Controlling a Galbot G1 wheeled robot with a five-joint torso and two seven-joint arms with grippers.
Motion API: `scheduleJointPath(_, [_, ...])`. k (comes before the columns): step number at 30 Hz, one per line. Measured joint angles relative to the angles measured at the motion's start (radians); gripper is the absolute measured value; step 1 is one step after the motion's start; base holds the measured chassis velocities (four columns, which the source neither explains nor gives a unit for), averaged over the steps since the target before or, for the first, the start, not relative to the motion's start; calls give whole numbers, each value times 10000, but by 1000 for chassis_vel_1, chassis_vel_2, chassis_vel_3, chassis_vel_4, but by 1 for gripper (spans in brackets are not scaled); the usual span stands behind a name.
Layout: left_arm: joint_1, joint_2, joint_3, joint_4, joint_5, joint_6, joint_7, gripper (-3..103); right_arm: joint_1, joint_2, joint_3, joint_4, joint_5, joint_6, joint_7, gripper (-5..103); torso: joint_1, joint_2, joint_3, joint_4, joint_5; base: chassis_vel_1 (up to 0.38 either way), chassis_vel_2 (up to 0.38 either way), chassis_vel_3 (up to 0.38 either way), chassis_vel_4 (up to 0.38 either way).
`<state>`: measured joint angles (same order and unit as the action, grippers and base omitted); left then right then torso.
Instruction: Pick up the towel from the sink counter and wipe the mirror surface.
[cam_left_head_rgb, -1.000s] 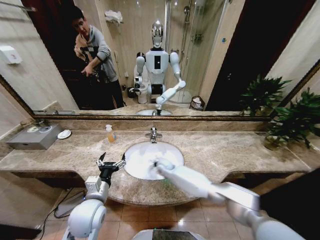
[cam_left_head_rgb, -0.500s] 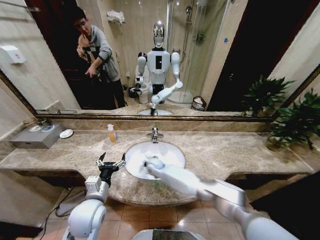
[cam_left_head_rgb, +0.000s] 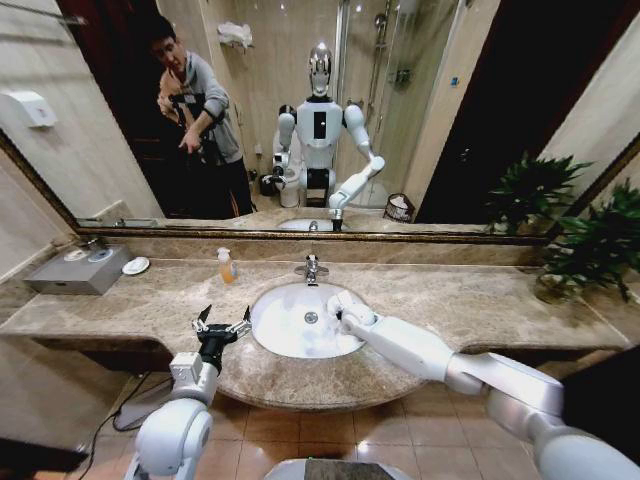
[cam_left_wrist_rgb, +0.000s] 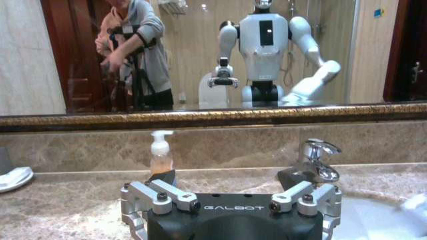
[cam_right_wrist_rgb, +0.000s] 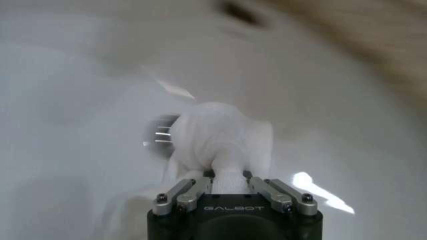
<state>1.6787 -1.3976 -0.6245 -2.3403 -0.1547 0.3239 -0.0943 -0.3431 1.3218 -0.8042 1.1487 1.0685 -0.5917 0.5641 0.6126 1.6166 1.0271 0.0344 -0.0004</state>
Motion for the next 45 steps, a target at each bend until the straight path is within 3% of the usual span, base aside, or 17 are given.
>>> scheduleJointPath(3, [-2,0,1,0,0,0,0,100,-18,1377,15,101,875,-128,249,15,2,-1,0,26,1,0,0,0,0])
scheduleJointPath(7, [0,0,0,0,0,0,0,100,-5,1786,111,252,1463,-239,439,15,-4,2,-4,26,-1,13,5,0,-1])
scheduleJointPath(10, [0,0,-1,0,0,0,-1,100,-94,1602,129,248,1515,-262,453,15,-5,3,-5,22,2,35,11,-5,-6])
scheduleJointPath(13, [0,0,-1,0,0,0,-1,100,-244,805,146,321,1363,-270,453,15,-6,5,-6,16,9,0,0,0,0])
scheduleJointPath(15, [1,0,0,0,0,0,-1,100,-286,-433,260,577,1179,-325,445,15,-6,6,-7,16,15,0,0,0,0])
scheduleJointPath(16, [1,0,0,0,0,0,-1,100,-286,-433,260,577,1179,-325,445,15,-6,6,-7,16,15,0,0,0,0])
scheduleJointPath(17, [0,1,0,0,0,0,0,100,-251,-1044,286,736,1001,-335,387,15,-6,7,-8,15,13,0,0,0,0])
scheduleJointPath(19, [1,0,0,0,0,0,0,100,-125,-1969,256,1185,814,-258,259,15,-9,12,-10,34,25,0,0,0,0])
scheduleJointPath(21, [1,-1,0,0,0,0,-1,100,-108,-2191,311,1342,847,-256,253,15,-9,11,-10,35,17,0,0,0,0])
scheduleJointPath(23, [3,1,-3,0,0,0,-3,100,-221,-2796,820,2081,1056,-208,245,15,-6,6,-2,10,0,0,0,0,0])
scheduleJointPath(25, [2,0,-2,0,0,0,-3,100,-321,-2932,1080,2406,1052,-182,230,15,-4,4,0,2,-1,0,0,0,0])
scheduleJointPath(26, [-1,1,0,0,0,0,-1,100,-448,-3035,1417,2840,969,-182,226,15,-2,2,1,-7,-2,-73,-48,-45,-36])
scheduleJointPath(30, [-4,1,2,-1,0,0,1,100,-768,-3330,2342,4117,993,-283,412,15,-1,2,-1,5,7,-68,-37,-2,-10])
scheduleJointPath(31, [0,0,1,-1,1,0,0,100,-940,-3601,2707,4666,972,-223,464,15,0,1,-1,24,7,0,0,0,0])
scheduleJointPath(34, [0,0,1,0,0,0,0,100,-1393,-4306,3598,5570,820,-62,453,15,-1,2,-3,22,7,0,0,0,0])
scheduleJointPath(40, [0,0,-1,0,0,0,-2,100,-2978,-6610,6023,6751,597,97,-299,15,-5,5,-5,10,4,0,0,0,0])
scheduleJointPath(45, [-1,0,0,0,0,0,0,100,-4518,-7342,7634,6806,353,244,-814,15,-5,5,-5,12,7,0,0,0,0])
